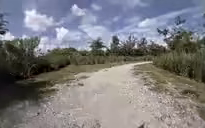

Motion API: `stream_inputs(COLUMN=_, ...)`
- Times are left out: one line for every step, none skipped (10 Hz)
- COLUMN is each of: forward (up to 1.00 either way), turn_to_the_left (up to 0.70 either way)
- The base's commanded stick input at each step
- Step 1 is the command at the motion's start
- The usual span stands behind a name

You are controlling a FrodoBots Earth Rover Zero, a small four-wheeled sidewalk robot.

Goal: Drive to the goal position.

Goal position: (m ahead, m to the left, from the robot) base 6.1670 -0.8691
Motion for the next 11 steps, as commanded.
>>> stream_inputs(forward=0.85, turn_to_the_left=0.0)
stream_inputs(forward=0.85, turn_to_the_left=0.0)
stream_inputs(forward=0.85, turn_to_the_left=0.0)
stream_inputs(forward=0.85, turn_to_the_left=0.0)
stream_inputs(forward=0.85, turn_to_the_left=0.0)
stream_inputs(forward=0.85, turn_to_the_left=0.0)
stream_inputs(forward=0.85, turn_to_the_left=0.0)
stream_inputs(forward=0.85, turn_to_the_left=0.0)
stream_inputs(forward=0.85, turn_to_the_left=0.0)
stream_inputs(forward=0.85, turn_to_the_left=0.0)
stream_inputs(forward=0.85, turn_to_the_left=0.0)
